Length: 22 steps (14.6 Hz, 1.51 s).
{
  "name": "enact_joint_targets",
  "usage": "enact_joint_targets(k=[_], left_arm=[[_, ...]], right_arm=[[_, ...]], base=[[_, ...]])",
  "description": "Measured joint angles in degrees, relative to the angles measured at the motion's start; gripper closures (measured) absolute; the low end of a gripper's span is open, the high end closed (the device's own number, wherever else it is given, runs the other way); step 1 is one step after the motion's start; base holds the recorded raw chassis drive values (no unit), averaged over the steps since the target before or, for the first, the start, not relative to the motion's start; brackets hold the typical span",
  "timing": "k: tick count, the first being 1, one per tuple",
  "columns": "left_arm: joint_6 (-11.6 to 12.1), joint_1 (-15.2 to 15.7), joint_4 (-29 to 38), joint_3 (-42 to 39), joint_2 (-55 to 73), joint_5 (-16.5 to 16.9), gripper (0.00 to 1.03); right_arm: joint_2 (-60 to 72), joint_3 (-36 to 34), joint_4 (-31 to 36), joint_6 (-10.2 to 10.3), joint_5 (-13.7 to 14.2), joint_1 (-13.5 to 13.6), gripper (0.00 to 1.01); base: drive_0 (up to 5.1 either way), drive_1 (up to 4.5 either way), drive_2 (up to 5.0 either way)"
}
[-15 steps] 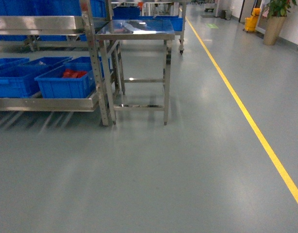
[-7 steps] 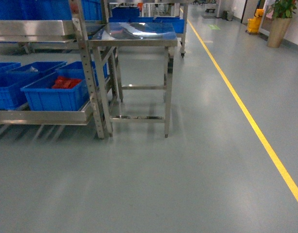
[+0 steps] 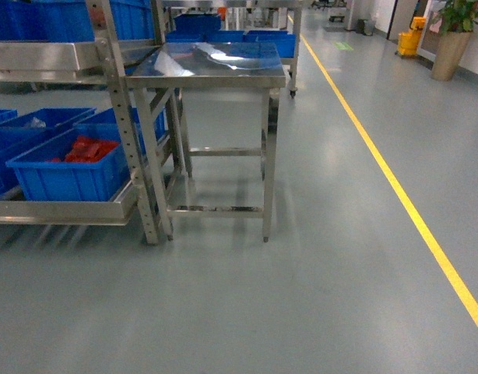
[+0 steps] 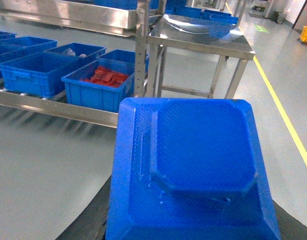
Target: Pick blue part to blue bin on bottom shelf
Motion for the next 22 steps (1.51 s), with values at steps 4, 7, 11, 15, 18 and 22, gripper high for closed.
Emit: enact_joint_targets(k=[4, 7, 11, 15, 18, 22], left_arm=[[0.0, 0.0, 0.0, 0.0, 0.0, -0.04, 0.6], [0.0, 0.0, 0.0, 0.0, -0.02, -0.13, 0.6], [0.0, 0.0, -0.15, 0.0, -0.02, -0.15, 0.6], [0.0, 0.0, 0.04, 0.0, -0.02, -0.07, 0.6], [0.0, 0.0, 0.0, 0.0, 0.04, 0.02, 0.6], [0.0, 0.0, -0.07, 0.0, 0.02, -0.13, 0.6]], right_arm=[[0.0, 0.0, 0.13, 0.0, 0.02, 0.0, 0.03], [0.0, 0.0, 0.0, 0.0, 0.0, 0.0, 0.03], [0.0, 0.02, 0.31, 0.0, 0.0, -0.02, 0.03], [0.0, 0.0, 0.09, 0.0, 0.0, 0.0, 0.03], [0.0, 0.02, 0.33, 0.0, 0.0, 0.0, 0.03], [0.0, 0.0, 0.15, 0.0, 0.0, 0.0, 0.03]], base=[[0.0, 4.3, -4.2], [0.0, 4.29, -4.2], [0.0, 4.24, -4.3], [0.0, 4.24, -4.3], [-0.1, 4.2, -4.3], [-0.1, 4.18, -4.3]])
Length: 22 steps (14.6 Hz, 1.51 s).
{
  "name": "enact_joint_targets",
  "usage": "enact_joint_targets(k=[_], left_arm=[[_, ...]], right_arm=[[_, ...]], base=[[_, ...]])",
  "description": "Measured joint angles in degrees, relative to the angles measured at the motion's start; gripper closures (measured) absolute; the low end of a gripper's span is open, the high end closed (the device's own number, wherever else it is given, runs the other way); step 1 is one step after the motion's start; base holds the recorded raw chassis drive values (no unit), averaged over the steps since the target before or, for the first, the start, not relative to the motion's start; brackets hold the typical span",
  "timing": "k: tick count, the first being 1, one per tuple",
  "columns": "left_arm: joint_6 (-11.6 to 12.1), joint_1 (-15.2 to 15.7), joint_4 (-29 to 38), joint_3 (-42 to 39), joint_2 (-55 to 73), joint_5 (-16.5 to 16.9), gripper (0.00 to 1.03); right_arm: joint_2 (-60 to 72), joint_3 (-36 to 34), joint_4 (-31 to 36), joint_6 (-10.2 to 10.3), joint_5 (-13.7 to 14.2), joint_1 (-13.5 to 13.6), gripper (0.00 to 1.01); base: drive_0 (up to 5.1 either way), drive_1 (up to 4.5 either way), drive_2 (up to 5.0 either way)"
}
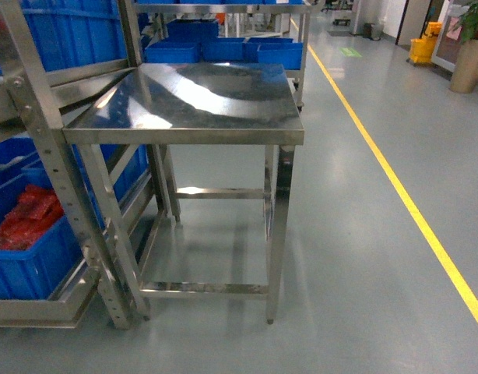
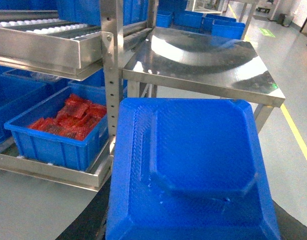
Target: Pick blue part to blue bin on bottom shelf
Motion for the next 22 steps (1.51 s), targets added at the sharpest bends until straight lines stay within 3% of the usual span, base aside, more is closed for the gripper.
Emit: enact_joint_targets(k=[10, 14, 22], left_arm=[[0.0, 0.0, -0.13, 0.0, -0.02, 0.02, 0.6], [0.0, 0.0, 0.04, 0.0, 0.07, 0.11, 0.6], [0.0, -0.02, 0.04, 0.0, 0.02, 0.15, 0.6]], right_arm=[[0.0, 0.0, -0.07, 0.0, 0.0, 0.0, 0.03], [0.0, 0.0, -0.11, 0.0, 0.0, 0.0, 0.03], [0.0, 0.0, -0.13, 0.0, 0.04, 0.0, 0.03]], base=[[0.0, 4.27, -4.2], [0.0, 0.0, 0.0], [-4.8, 1.42, 3.5]])
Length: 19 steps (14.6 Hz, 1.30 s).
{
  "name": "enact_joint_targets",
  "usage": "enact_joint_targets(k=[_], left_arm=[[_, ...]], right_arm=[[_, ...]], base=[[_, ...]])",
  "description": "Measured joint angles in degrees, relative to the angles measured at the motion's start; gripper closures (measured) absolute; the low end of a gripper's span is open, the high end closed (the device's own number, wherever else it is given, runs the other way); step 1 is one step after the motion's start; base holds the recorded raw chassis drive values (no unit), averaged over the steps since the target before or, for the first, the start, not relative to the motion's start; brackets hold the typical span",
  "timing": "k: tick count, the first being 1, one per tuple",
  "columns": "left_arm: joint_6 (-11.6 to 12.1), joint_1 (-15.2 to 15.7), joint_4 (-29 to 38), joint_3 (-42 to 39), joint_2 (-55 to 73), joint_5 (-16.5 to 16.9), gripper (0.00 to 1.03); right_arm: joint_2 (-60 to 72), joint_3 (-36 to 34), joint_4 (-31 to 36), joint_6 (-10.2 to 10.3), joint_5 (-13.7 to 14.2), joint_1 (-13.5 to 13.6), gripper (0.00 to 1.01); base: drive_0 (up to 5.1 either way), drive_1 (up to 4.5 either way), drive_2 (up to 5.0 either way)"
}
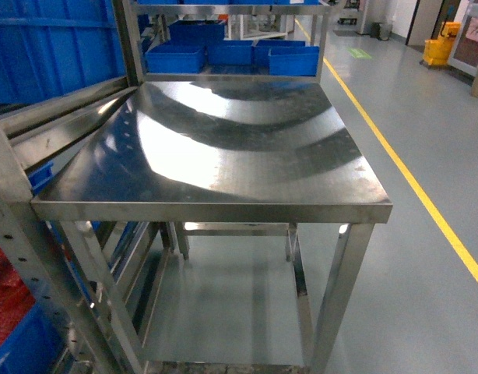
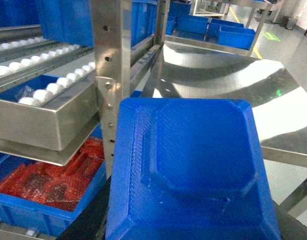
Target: Pick blue part to blue bin on bottom shelf
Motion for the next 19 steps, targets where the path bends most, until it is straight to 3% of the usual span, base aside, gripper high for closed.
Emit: enact_joint_targets(k=[11, 19], left_arm=[[0.0, 0.0, -0.07, 0.0, -0.07, -0.02, 0.6], [0.0, 0.07, -0.02, 0.0, -0.07, -0.02, 0.6]], right_arm=[[0.0, 0.02, 0.17, 0.0, -0.04, 0.0, 0.03], [0.0, 0.02, 0.15, 0.0, -0.04, 0.0, 0.03]], base=[[-4.8, 1.05, 3.6], [-4.9, 2.81, 2.1]])
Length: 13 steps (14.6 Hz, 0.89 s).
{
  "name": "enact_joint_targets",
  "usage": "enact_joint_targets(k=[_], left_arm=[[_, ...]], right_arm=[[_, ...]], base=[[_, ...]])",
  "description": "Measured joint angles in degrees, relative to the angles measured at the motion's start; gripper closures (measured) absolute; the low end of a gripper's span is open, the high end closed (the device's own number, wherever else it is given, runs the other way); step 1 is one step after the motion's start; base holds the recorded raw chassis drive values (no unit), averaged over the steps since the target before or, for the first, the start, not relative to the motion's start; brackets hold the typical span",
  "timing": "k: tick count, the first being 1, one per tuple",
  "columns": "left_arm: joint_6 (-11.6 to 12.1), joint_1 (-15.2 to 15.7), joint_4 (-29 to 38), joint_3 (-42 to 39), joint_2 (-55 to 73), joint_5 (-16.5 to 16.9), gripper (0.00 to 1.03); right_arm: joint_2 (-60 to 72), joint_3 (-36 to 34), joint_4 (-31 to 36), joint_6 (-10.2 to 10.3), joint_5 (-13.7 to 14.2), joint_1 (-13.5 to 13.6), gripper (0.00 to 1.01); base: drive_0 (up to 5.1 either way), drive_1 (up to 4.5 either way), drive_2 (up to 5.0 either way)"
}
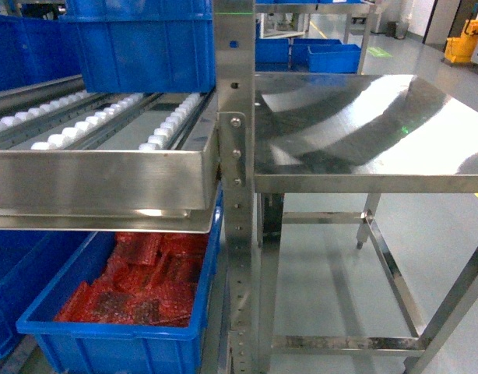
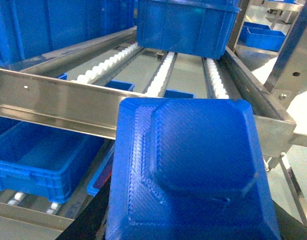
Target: Pick blue part to blue bin on bottom shelf
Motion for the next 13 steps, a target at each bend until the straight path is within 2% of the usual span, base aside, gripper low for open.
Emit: enact_joint_targets(k=[13], left_arm=[[0.0, 0.0, 0.04, 0.0, 0.0, -0.04, 0.6]], right_arm=[[0.0, 0.0, -0.02, 0.0, 0.0, 0.0, 0.03]], base=[[-5.0, 2.46, 2.5]])
